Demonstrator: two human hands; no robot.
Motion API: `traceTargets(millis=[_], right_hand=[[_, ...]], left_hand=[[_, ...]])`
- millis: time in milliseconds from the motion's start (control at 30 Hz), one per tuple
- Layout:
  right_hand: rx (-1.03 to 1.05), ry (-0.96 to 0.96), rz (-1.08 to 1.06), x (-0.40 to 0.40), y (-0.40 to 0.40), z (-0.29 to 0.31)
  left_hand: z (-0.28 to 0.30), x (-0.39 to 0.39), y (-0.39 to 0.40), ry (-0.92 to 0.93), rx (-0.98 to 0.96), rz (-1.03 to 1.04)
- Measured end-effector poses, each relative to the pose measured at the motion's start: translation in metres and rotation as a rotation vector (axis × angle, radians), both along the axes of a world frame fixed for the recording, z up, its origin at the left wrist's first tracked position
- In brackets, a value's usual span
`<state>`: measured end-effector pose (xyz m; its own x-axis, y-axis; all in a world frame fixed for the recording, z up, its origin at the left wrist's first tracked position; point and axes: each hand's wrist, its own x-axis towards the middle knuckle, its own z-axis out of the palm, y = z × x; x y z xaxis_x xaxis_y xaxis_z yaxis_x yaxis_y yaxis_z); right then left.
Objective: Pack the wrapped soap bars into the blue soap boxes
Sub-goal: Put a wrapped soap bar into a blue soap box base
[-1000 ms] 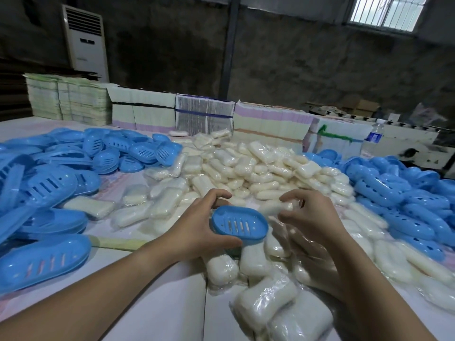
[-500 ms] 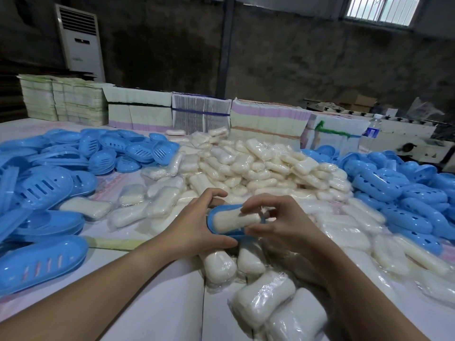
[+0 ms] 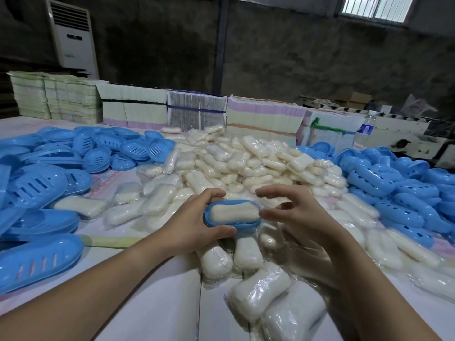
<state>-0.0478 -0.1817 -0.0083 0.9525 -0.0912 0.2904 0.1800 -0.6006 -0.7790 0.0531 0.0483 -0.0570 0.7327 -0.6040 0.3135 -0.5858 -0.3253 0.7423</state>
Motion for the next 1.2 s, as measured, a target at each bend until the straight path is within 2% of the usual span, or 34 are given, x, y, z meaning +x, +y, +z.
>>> traceTargets(millis=[100,367,600,900,1100,1133,1200], right_hand=[[0.084,0.065,-0.001,0.002,0.005,-0.006],[0.026,0.056,0.000,0.009,0.012,-0.014],[0.077,0.092,0.008,0.004,0.006,-0.008],[0.007,0.058,-0.014,0.002,0.008,-0.006],[0.118,-0.184,-0.379,-0.002,-0.033,0.002],[0.094,-0.205,-0.471,-0.005,-0.049,0.003],[-0.120,-0.147,-0.711,-0.015,-0.093,0.006]], left_hand=[[-0.001,0.000,0.000,-0.004,0.020,-0.002],[0.000,-0.001,-0.001,-0.038,0.058,-0.002],[0.000,-0.002,-0.002,-0.060,0.105,0.007],[-0.002,-0.004,-0.002,-0.070,0.063,-0.021],[-0.002,-0.005,-0.001,-0.061,0.088,-0.014],[-0.002,-0.004,-0.001,-0.064,0.095,-0.017],[-0.003,-0.003,-0.002,-0.081,0.106,-0.024]])
